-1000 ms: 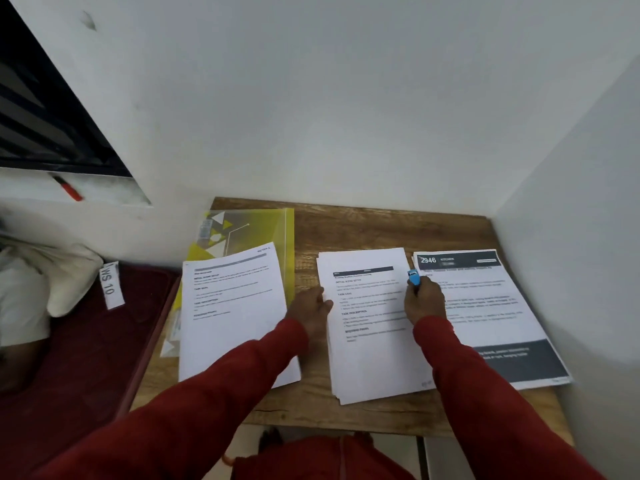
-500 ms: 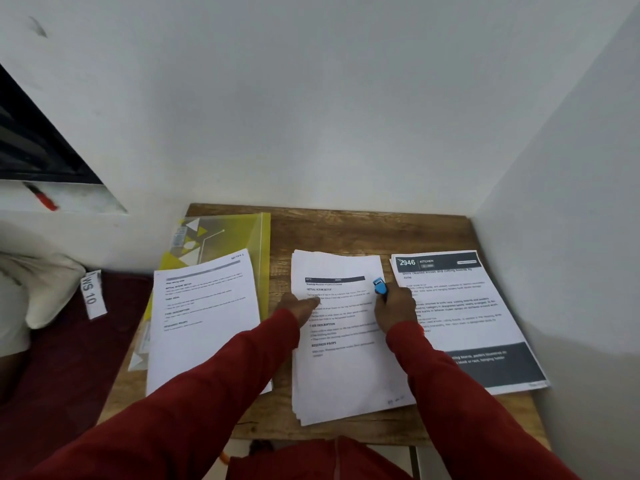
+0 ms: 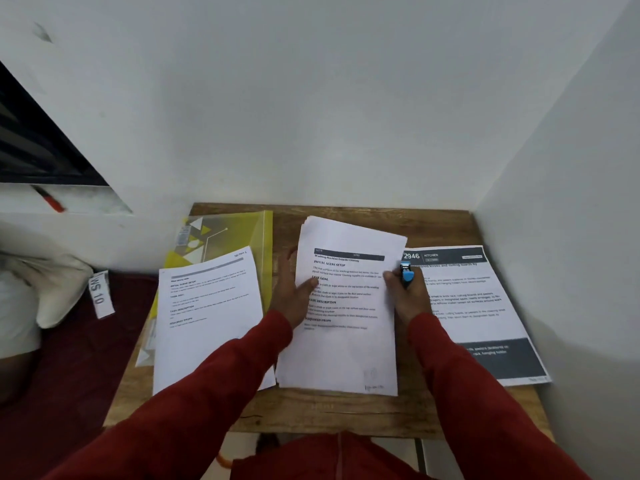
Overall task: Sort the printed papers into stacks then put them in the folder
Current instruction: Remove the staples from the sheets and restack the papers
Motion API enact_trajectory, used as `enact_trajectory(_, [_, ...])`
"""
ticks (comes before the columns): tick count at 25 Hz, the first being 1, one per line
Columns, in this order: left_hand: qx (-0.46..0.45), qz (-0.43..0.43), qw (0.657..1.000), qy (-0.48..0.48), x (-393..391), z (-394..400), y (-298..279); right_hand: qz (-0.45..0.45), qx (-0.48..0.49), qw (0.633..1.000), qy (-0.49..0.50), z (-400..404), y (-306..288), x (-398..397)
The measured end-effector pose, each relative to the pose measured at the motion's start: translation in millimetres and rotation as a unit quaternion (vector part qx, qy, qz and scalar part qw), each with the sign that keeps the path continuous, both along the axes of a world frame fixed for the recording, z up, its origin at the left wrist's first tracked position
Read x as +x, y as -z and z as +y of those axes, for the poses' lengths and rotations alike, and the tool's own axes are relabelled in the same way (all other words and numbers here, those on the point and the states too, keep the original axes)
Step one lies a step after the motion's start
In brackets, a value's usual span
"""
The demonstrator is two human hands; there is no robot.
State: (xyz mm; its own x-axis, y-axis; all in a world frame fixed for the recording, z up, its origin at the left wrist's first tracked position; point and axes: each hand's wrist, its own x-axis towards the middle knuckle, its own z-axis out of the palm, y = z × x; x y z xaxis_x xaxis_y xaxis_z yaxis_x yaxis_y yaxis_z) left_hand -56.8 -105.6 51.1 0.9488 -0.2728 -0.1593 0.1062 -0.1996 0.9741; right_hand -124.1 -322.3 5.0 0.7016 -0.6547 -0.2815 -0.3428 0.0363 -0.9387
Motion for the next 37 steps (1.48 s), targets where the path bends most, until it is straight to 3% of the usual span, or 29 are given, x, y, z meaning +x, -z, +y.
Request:
enact_trajectory(3, [-0.004, -0.036, 0.999, 0.000, 10.5, 5.3, -23.6, -0.093, 0.124, 0.987, -0.031, -10.9, -23.5, 4.7])
enact_trajectory(6, [-0.024, -0.110, 0.994, 0.002, 17.0, 2.9, -43.9, -0.148, 0.082, 0.984, -0.058, -4.7, -57.2, 11.0])
enact_trajectory(11, [-0.083, -0.205, 0.975, -0.026, 9.8, -2.8, -62.4, -0.237, -0.013, 0.972, -0.004, 18.8, -102.2, 3.4])
enact_trajectory(17, [-0.069, -0.172, 0.982, -0.046, -3.8, 2.3, -45.9, -0.180, -0.044, 0.982, -0.039, 28.4, -83.8, -9.1])
enact_trajectory(24, [-0.080, -0.201, 0.974, -0.073, 5.9, 12.0, -49.6, -0.182, -0.075, 0.980, -0.037, 40.5, -93.9, -9.4])
enact_trajectory(31, [-0.023, -0.202, 0.978, -0.054, 19.3, 15.1, -53.4, -0.166, -0.097, 0.981, -0.008, 36.0, -93.9, -4.1])
enact_trajectory(34, [-0.025, -0.144, 0.989, -0.035, 35.3, 16.8, -52.5, -0.136, -0.102, 0.985, 0.004, 28.6, -95.1, -1.7])
enact_trajectory(37, [-0.009, -0.026, 0.999, -0.025, 42.6, 17.6, -37.2, -0.002, -0.126, 0.991, -0.039, 13.7, -77.9, 3.9])
